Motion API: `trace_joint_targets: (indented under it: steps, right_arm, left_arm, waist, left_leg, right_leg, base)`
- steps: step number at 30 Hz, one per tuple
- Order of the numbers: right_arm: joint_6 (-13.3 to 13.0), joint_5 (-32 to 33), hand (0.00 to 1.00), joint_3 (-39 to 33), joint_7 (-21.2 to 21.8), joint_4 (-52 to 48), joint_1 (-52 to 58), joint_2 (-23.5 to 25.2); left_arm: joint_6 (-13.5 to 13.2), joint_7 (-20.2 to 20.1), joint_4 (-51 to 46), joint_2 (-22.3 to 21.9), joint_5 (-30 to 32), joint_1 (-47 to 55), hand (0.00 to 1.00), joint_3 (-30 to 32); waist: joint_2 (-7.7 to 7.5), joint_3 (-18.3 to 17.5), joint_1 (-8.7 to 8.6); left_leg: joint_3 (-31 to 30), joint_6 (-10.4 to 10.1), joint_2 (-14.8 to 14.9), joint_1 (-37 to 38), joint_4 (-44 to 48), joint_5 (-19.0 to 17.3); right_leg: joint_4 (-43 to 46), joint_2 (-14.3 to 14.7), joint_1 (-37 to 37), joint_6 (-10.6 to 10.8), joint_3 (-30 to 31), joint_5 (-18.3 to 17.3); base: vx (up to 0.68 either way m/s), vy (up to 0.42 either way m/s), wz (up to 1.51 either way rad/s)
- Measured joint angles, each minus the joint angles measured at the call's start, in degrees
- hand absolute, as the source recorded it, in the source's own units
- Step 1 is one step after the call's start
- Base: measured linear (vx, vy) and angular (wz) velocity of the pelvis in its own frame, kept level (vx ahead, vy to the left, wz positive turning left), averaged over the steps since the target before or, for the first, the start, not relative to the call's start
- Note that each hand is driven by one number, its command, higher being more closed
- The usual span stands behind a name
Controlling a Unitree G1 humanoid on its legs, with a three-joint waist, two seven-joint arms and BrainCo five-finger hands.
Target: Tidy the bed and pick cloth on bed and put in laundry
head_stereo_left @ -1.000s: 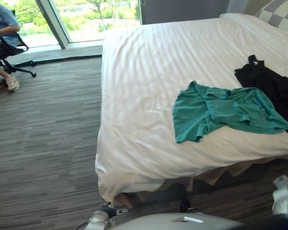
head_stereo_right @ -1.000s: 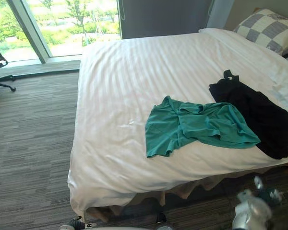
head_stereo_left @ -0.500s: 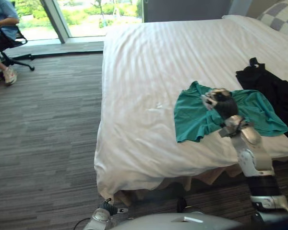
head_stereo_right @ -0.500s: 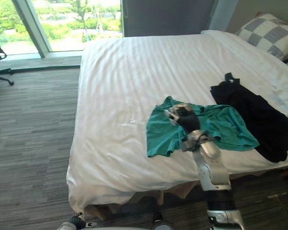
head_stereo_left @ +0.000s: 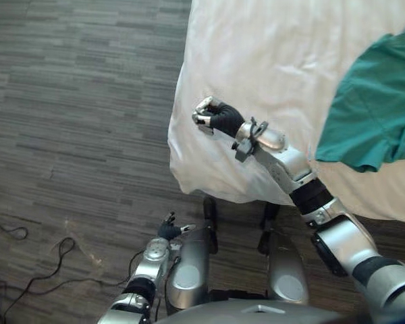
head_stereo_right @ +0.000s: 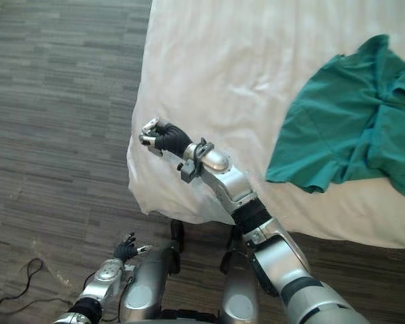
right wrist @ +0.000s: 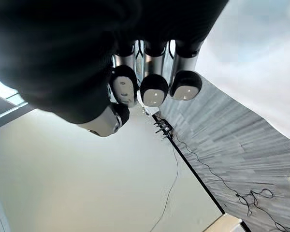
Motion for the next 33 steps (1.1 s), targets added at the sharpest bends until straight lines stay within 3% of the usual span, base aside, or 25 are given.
trace_joint_targets:
  steps: [4, 10, 14, 17, 20, 25, 27, 30, 33]
  right_arm:
    - [1.05, 0.02, 1.0, 1.82, -1.16, 1.23, 0.06, 0.07]
    - [0.69, 0.44, 1.0, 1.7, -2.26, 8.68, 0.12, 2.05]
    - [-1.68, 2.98, 1.0, 1.62, 0.42, 16.5, 0.97, 3.46]
    - [-2.23, 2.97, 1.0, 0.98, 3.9, 18.91, 4.25, 3.55]
    - [-2.17, 2.82, 1.0, 0.18, 4.28, 24.48, 9.23, 3.85]
    - [-2.78, 2.26, 1.0, -7.5, -0.77, 36.53, 14.27, -0.74]
    - [-6.09, 2.84, 1.0, -14.27, -3.24, 39.64, 13.57, -4.55]
    - [-8.43, 5.48, 1.0, -23.47, -5.06, 44.67, 14.13, -9.0]
    - [-8.79, 10.49, 1.0, -31.64, -6.77, 46.95, 14.87, -11.01]
  left_arm:
    - [-0.14, 0.15, 0.15, -1.43, -0.02, -1.98, 0.0, -2.08]
    - [-0.31, 0.19, 2.5, -2.63, -0.74, -4.61, 0.0, -6.07]
    - [-1.33, 0.22, 2.95, -3.12, -1.13, -4.61, 0.0, -6.16]
    - [-2.31, 0.36, 3.96, -3.16, -1.14, -4.95, 0.0, -6.22]
    - [-2.33, 1.12, 5.21, -3.17, -1.14, -5.76, 0.0, -6.34]
    - [-2.2, 1.46, 5.5, -3.23, -1.2, -5.65, 0.0, -6.75]
    - [-2.32, 1.48, 5.68, -3.27, -1.18, -5.5, 0.0, -7.81]
    - [-3.65, 1.3, 5.66, -3.32, -1.08, -4.43, 0.0, -7.75]
    - [-5.03, 1.15, 5.5, -3.31, -0.98, -3.22, 0.0, -5.74]
  waist:
    - [2.35, 0.42, 1.44]
    - [5.93, 0.35, 1.94]
    - [6.22, 0.16, 1.92]
    - [6.23, 0.16, 1.72]
    - [6.23, 0.15, 1.19]
    - [6.23, 0.15, 0.37]
    - [6.24, 0.14, 0.06]
    - [6.69, -0.16, -0.11]
    - [6.69, -0.16, -1.36]
  left_leg:
    - [-1.01, 0.8, -0.38, -4.04, 0.7, 0.56]
    - [-2.58, 0.85, -0.78, -7.49, 0.4, 2.15]
    - [-2.94, 0.7, -0.84, -7.81, -0.46, 3.24]
    - [-2.95, 0.79, -0.98, -7.83, -0.51, 3.37]
    - [-2.65, 1.08, -1.03, -7.79, -1.42, 3.62]
    - [-1.15, 1.37, -1.59, -7.27, -2.48, 4.31]
    - [-0.33, 1.37, -1.78, -6.34, -2.6, 4.31]
    - [-0.03, 1.41, -2.08, -5.7, -3.22, 4.46]
    - [0.01, 1.45, -2.02, -5.62, -3.47, 4.76]
  right_leg:
    - [0.9, -0.56, -3.4, -0.08, -0.91, -0.08]
    - [2.84, -1.22, -7.05, -0.56, -2.07, -0.46]
    - [3.13, -1.34, -7.66, -0.65, -2.4, -0.43]
    - [3.1, -1.59, -7.58, -0.62, -2.62, -0.28]
    - [2.51, -1.83, -7.7, -0.45, -2.54, 0.11]
    - [2.46, -2.38, -8.51, -0.22, -1.6, 0.49]
    - [2.87, -2.53, -8.45, -0.22, -0.74, 0.49]
    - [2.86, -2.45, -8.3, -0.16, -0.25, 0.58]
    - [2.14, -2.31, -8.06, -0.2, -0.14, 1.11]
  base:
    - [-0.06, 0.007, 0.18]
    - [-0.07, -0.016, 0.14]
    - [-0.05, -0.024, 0.07]
    - [-0.02, -0.005, 0.02]
    - [0.0, 0.0, 0.0]
    - [0.02, 0.002, -0.1]
    - [0.01, 0.002, -0.2]
    - [-0.02, 0.0, -0.11]
    - [-0.01, -0.005, -0.01]
